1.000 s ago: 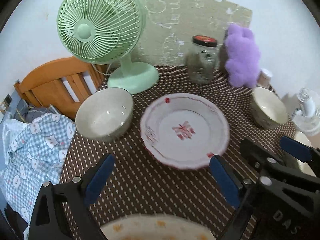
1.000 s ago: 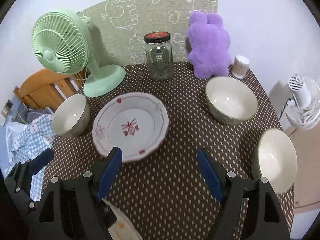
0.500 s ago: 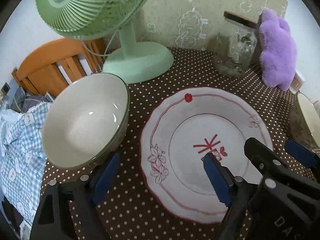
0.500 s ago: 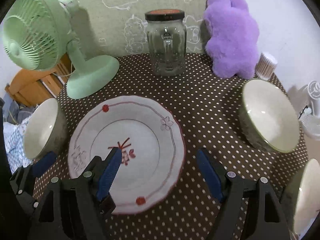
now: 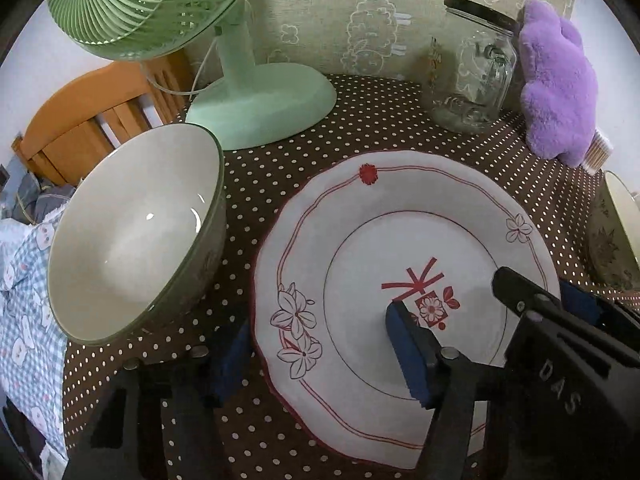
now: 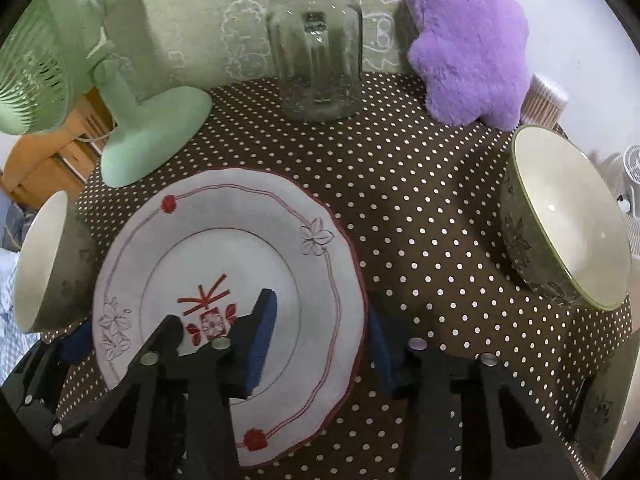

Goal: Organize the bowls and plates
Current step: 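Move the left tool to the red-patterned white plate and grip its rim, then lift the red-patterned plate with the left tool and carry it over the stack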

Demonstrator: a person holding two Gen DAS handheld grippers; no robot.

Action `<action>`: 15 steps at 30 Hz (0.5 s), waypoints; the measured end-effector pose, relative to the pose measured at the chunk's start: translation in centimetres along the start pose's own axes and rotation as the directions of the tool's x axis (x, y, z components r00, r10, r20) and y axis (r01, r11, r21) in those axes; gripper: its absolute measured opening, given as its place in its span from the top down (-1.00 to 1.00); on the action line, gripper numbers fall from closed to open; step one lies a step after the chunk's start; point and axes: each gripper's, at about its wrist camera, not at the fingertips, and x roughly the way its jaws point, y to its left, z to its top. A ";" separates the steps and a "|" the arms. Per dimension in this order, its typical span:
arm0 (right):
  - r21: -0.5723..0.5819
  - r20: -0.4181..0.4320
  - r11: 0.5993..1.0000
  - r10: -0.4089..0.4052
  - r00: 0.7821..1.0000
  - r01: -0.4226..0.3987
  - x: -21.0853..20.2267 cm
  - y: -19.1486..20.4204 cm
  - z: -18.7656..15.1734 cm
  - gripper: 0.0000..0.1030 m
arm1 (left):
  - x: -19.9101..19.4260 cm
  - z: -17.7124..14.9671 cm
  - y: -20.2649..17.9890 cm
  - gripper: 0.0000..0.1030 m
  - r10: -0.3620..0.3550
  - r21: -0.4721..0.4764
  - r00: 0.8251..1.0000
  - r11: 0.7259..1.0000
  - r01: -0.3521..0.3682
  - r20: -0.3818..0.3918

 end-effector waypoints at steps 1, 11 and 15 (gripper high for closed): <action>-0.001 0.000 1.000 -0.008 1.000 0.008 0.0 0.0 -0.1 0.26 | -0.1 0.0 0.0 -0.21 0.003 0.003 1.000 1.000 -0.003 0.002; -0.005 -0.038 0.999 -0.044 0.998 0.044 -0.9 -1.4 -1.6 0.32 | -0.6 -0.6 -1.2 -0.13 -0.006 0.049 0.999 0.999 0.008 -0.040; 0.005 -0.053 0.999 -0.052 0.997 0.052 -1.7 -2.6 -2.8 0.32 | -1.2 -1.6 -2.1 -0.13 -0.025 0.077 0.998 0.997 0.030 -0.065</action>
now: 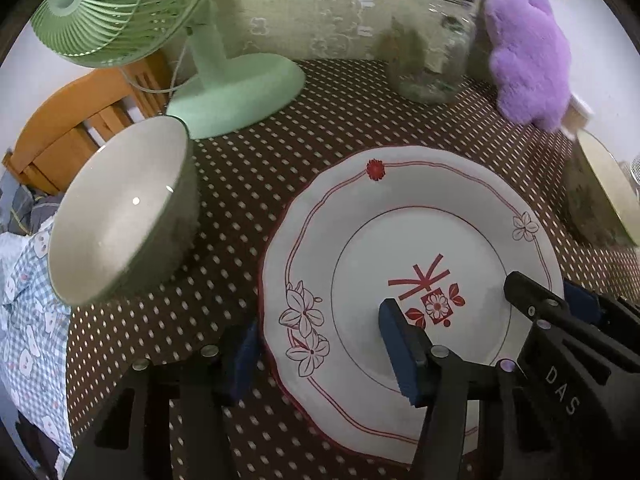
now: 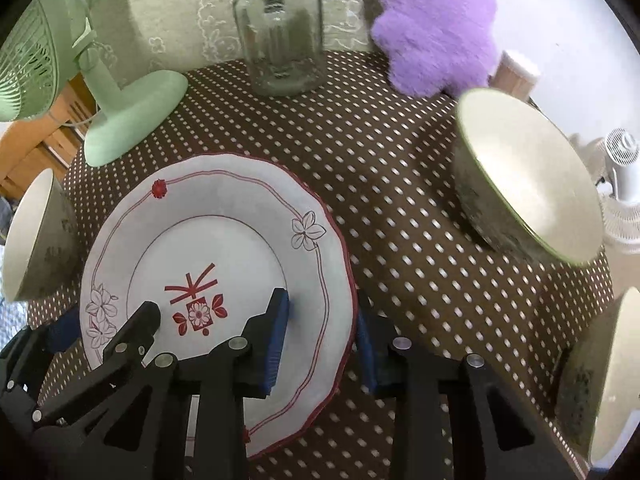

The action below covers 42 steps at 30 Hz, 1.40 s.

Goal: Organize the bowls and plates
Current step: 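Lift the red-patterned plate with the left tool and carry it over the stack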

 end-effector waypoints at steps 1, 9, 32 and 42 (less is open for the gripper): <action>0.003 -0.004 1.000 0.001 1.000 -0.001 -0.2 -0.4 -0.4 0.32 | -0.1 -0.3 -0.2 -0.13 -0.006 0.008 1.000 1.000 0.006 -0.007; 0.033 -0.042 0.999 0.017 0.999 -0.015 -1.5 -2.4 -3.3 0.32 | -1.3 -2.6 -1.8 -0.13 -0.023 0.060 0.999 0.998 0.026 -0.047; 0.021 -0.038 0.999 0.033 0.999 -0.032 -0.6 -2.8 -1.9 0.20 | -0.4 -1.6 -2.0 -0.13 -0.059 0.090 0.998 0.994 0.061 -0.025; 0.025 -0.026 1.000 0.014 1.000 -0.013 -3.1 -3.0 -2.7 0.20 | -2.9 -2.2 -2.2 -0.12 -0.067 0.097 0.997 0.993 0.069 -0.029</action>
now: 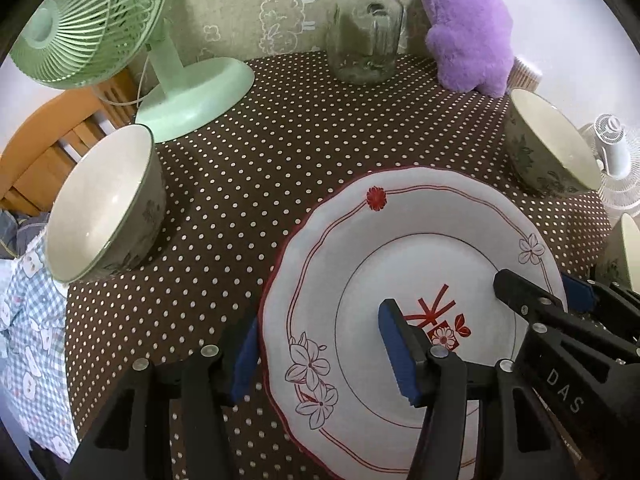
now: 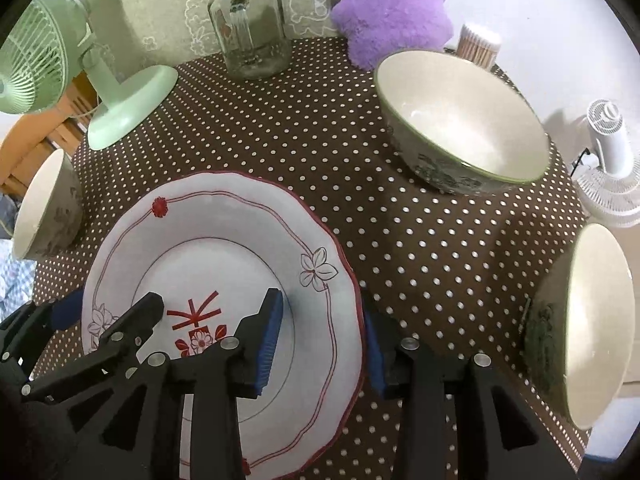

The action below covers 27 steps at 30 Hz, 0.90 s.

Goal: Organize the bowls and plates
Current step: 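Lift the red-patterned plate with the left tool and carry it over the stack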

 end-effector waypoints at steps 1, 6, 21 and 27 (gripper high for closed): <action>0.000 0.002 1.000 -0.002 1.000 0.002 -0.4 0.0 -0.1 0.20 | -0.4 -0.1 0.0 -0.12 -0.001 -0.001 1.000 1.000 0.001 0.002; -0.005 0.016 1.000 0.002 1.000 -0.001 -2.4 -0.1 -0.9 0.20 | -2.4 -1.0 0.0 -0.12 -0.001 -0.005 1.000 1.000 0.001 0.016; -0.030 0.053 0.999 0.015 0.998 -0.013 -7.9 1.3 -6.3 0.20 | -8.0 -5.8 1.4 -0.11 0.026 -0.054 0.998 0.998 -0.023 0.054; -0.038 0.045 0.999 0.007 0.999 -0.005 -9.3 2.2 -9.1 0.20 | -9.1 -8.2 2.1 -0.12 0.023 -0.052 0.999 0.998 -0.021 0.048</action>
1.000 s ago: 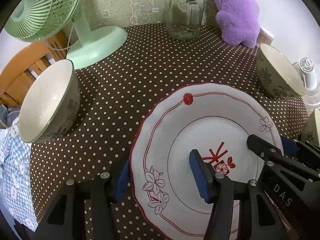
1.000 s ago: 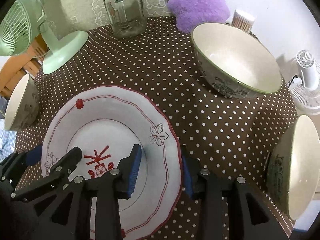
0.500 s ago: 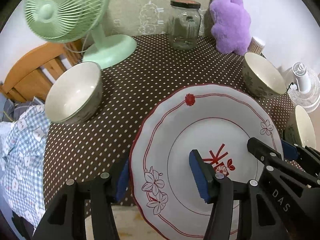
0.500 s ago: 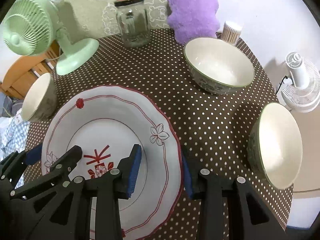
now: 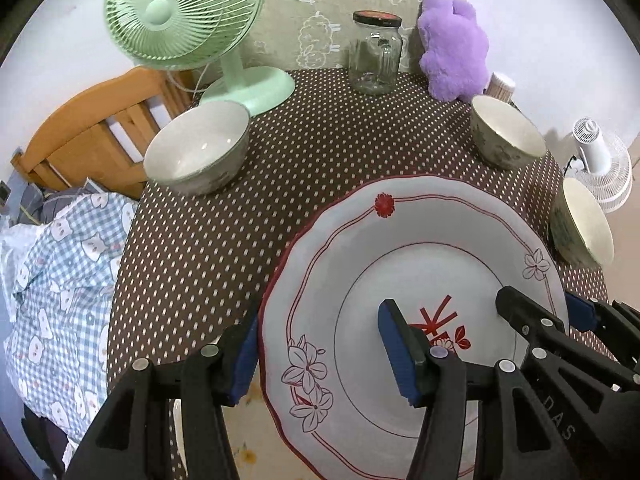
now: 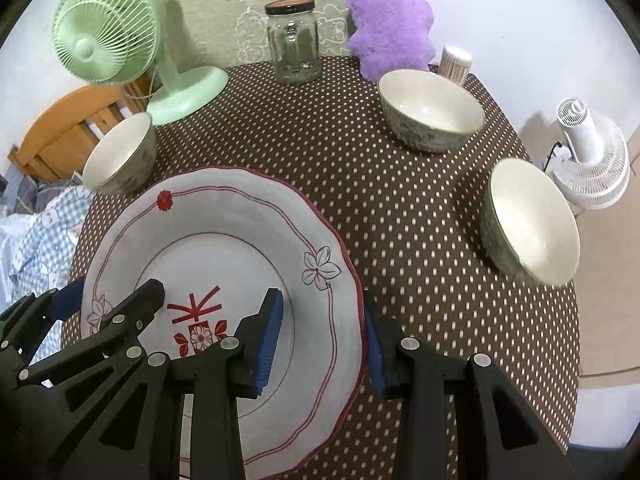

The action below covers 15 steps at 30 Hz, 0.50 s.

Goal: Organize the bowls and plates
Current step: 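Lift the red-patterned plate with the left tool and carry it over the stack, then lower the red-patterned plate onto the flowered plate stack with the left tool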

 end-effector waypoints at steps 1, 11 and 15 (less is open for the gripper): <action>0.000 -0.004 1.000 -0.002 1.000 0.002 -0.2 0.2 -0.5 0.20 | -0.1 -0.6 0.3 -0.12 -0.001 -0.003 1.000 1.000 0.001 -0.004; -0.013 -0.057 1.000 -0.027 0.998 0.026 -0.4 2.6 -5.0 0.20 | 0.0 -5.0 2.3 -0.12 -0.022 -0.024 0.997 1.000 0.020 -0.072; -0.014 -0.079 0.999 -0.031 0.996 0.030 -0.1 3.3 -6.2 0.20 | 0.1 -6.4 2.5 -0.12 -0.022 -0.022 0.996 1.000 0.021 -0.086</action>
